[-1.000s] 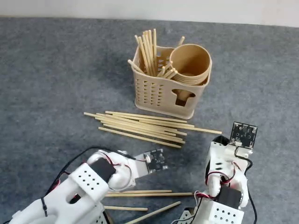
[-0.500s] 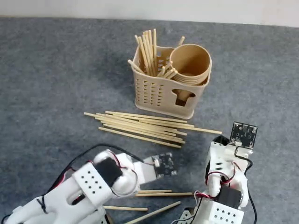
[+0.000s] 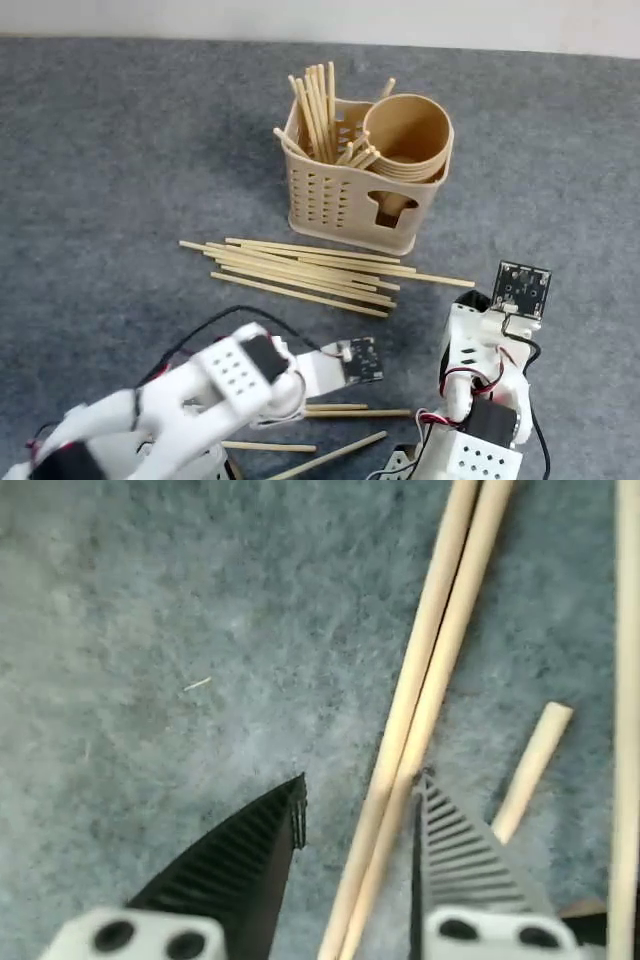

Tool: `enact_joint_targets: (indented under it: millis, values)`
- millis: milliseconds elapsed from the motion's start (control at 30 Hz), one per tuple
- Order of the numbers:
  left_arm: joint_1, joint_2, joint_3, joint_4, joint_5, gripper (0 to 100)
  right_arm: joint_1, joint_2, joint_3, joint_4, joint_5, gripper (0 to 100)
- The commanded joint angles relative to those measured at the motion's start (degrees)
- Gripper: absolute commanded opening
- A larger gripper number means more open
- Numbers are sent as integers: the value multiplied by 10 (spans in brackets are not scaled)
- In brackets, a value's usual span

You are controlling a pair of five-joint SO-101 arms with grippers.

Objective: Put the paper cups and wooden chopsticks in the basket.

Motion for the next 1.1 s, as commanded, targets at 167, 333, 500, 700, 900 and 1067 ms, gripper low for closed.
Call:
enact_joint_targets:
  millis: [167, 333, 500, 700, 900, 1067]
  values:
    - [-15, 203, -131, -4, 3, 5, 6, -7, 60, -13, -3, 5]
    - [-50, 168, -137, 10, 0, 6, 6, -7, 60, -13, -3, 5]
    - [-81, 92, -137, 56, -1, 6, 6, -7, 60, -13, -3, 5]
    - [-124, 27, -137, 87, -2, 6, 6, -7, 60, -13, -3, 5]
    - [-153, -31, -167, 132, -2, 6, 6, -7, 60, -13, -3, 5]
    - [-177, -50, -212, 163, -2, 6, 6, -7, 60, -13, -2, 5]
